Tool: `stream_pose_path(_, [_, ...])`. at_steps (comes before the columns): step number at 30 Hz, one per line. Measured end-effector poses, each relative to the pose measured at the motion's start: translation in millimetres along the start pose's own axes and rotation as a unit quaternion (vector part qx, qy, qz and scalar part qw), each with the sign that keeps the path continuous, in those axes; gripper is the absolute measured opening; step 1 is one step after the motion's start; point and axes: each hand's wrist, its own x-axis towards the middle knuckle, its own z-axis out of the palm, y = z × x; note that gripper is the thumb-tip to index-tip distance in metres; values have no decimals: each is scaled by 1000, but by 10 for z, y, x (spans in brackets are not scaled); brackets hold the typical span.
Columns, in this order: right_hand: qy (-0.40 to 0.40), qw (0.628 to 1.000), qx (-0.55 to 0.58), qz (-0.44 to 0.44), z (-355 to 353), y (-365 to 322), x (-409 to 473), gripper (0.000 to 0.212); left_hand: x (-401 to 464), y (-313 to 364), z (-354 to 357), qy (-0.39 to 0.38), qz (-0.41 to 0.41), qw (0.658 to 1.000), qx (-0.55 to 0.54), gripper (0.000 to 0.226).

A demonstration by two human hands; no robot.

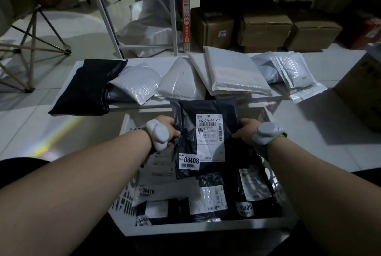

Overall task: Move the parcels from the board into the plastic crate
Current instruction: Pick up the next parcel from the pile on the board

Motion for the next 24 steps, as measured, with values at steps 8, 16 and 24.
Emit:
stream_pose_path(8, [-28,997,-57,51,109,201,160,48,188,-93,261,-34,-16,997,71,10])
stream_pose_path(16, [-10,996,-6,83,261,394,339,45,442,-225,439,-21,-40,997,64,23])
stream_pose_path(24, [15,993,-15,115,397,529,553,43,648,-322,584,-33,-53,998,30,13])
